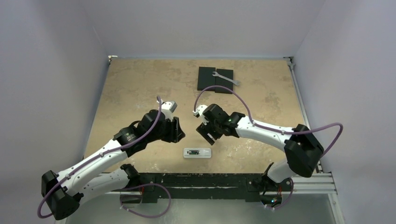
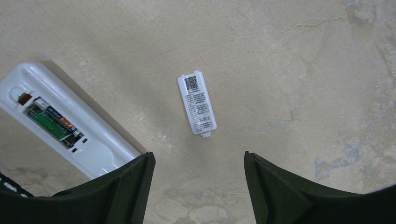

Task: Load the batteries into the remote control

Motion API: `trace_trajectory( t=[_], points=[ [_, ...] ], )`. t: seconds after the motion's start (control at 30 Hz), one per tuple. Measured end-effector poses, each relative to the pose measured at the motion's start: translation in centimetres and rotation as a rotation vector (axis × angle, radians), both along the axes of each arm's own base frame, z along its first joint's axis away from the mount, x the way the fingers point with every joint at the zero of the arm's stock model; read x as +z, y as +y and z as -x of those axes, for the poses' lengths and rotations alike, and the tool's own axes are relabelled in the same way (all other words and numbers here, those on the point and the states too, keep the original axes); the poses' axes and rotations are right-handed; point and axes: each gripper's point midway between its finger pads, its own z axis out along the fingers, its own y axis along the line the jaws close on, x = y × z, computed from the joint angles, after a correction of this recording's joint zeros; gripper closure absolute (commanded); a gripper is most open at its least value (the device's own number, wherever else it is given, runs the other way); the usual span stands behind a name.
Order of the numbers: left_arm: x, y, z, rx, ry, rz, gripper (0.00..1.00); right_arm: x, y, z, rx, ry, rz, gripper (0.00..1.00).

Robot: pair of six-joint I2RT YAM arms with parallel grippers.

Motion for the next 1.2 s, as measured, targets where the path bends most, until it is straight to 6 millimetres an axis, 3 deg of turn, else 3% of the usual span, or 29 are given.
trace_trajectory(
  t=[0.43, 0.77, 1.2],
  points=[
    [1.2, 0.1, -0.1, -0.013, -0.040, 0.008, 0.58, -3.6, -0.2, -1.6, -0.009, 0.106, 0.056, 0.35],
    [1.2, 0.1, -0.1, -0.013, -0.040, 0.009, 0.58, -5.8, 0.1, -1.2, 0.009, 0.175, 0.084, 0.44],
    [1.2, 0.1, -0.1, -0.013, -0.039, 0.008, 0.58, -5.9, 0.5, -1.1, 0.016, 0.185, 0.076, 0.62]
  ],
)
